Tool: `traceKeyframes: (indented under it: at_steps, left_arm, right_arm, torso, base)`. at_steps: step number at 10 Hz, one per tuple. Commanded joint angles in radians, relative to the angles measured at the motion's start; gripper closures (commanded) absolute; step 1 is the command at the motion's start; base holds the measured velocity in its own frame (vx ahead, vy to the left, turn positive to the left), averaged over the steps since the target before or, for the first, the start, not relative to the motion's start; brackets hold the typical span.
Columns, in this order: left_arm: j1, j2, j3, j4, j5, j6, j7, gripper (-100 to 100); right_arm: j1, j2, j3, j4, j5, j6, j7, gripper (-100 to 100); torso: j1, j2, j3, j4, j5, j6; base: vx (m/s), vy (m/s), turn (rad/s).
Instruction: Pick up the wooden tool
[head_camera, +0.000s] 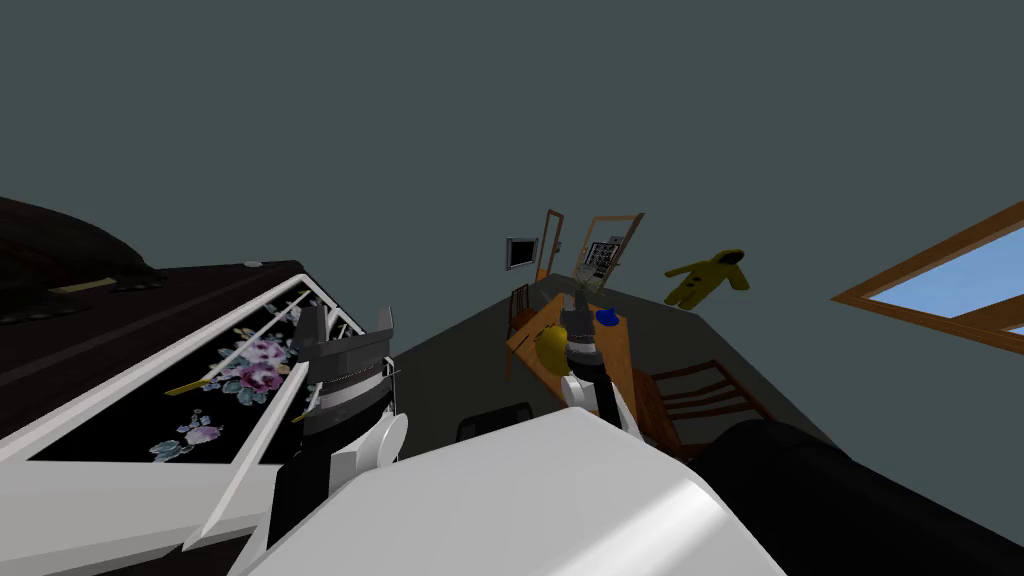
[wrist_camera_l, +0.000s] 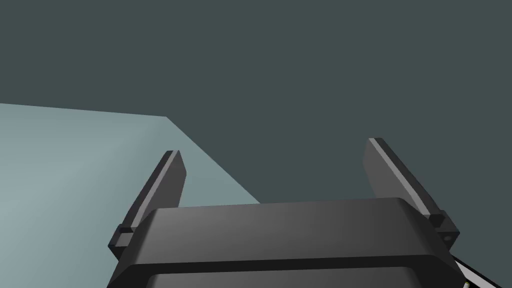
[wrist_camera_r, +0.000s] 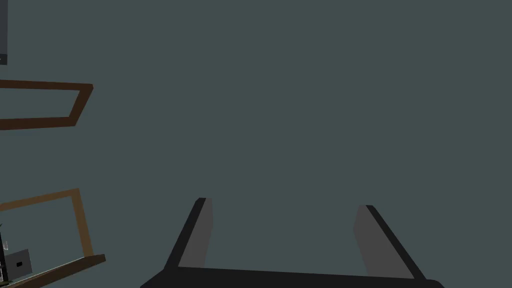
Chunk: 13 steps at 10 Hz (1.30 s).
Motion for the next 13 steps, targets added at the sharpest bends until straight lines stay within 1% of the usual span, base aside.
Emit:
traceKeyframes:
  at_steps: [1, 3, 5, 8, 9, 11, 12, 13]
  left_arm:
    - [0.0, 0.0, 0.0, 0.0, 0.0, 0.0, 0.0, 0]
    - [0.0, 0.0, 0.0, 0.0, 0.0, 0.0, 0.0, 0]
    - [0.0, 0.0, 0.0, 0.0, 0.0, 0.0, 0.0, 0]
    - [0.0, 0.0, 0.0, 0.0, 0.0, 0.0, 0.0, 0]
    - [0.0, 0.0, 0.0, 0.0, 0.0, 0.0, 0.0, 0]
    - [0.0, 0.0, 0.0, 0.0, 0.0, 0.0, 0.0, 0]
    - [0.0, 0.0, 0.0, 0.0, 0.0, 0.0, 0.0, 0]
    - [0.0, 0.0, 0.0, 0.0, 0.0, 0.0, 0.0, 0]
  right_arm:
    - [0.005, -0.035, 0.006, 0.012, 0.007, 0.001, 0.007, -100]
    - [0.017, -0.092, 0.021, 0.038, 0.025, 0.004, 0.022, -100]
    - [0.035, -0.155, 0.043, 0.077, 0.053, 0.008, 0.047, -100]
    - [0.068, -0.249, 0.091, 0.151, 0.11, 0.016, 0.096, -100]
    - [0.068, -0.259, 0.091, 0.151, 0.11, 0.016, 0.096, -100]
    - [0.093, -0.329, 0.131, 0.208, 0.159, 0.023, 0.136, -100]
    - [0.106, -0.353, 0.153, 0.239, 0.186, 0.028, 0.157, -100]
    - [0.106, -0.365, 0.153, 0.239, 0.186, 0.028, 0.157, -100]
  torso:
    - [0.0, 0.0, 0.0, 0.0, 0.0, 0.0]
    - [0.004, -0.001, -0.001, 0.0, 0.001, 0.0]
    - [0.007, -0.005, -0.003, -0.001, 0.002, 0.0]
    - [0.008, -0.009, -0.005, -0.002, 0.002, 0.0]
    - [0.01, -0.011, -0.006, -0.003, 0.002, 0.0]
    - [0.006, -0.006, -0.004, -0.001, 0.001, 0.0]
    - [0.007, -0.007, -0.004, -0.002, 0.001, 0.0]
    - [0.01, -0.009, -0.005, -0.002, 0.002, 0.0]
  base:
    - [0.011, 0.028, -0.011]
    - [0.04, 0.083, -0.021]
    - [0.08, 0.121, -0.032]
    - [0.141, 0.14, -0.032]
    - [0.1, 0.115, -0.013]
    - [0.091, 0.093, -0.026]
    - [0.151, 0.166, -0.033]
    - [0.137, 0.129, -0.021]
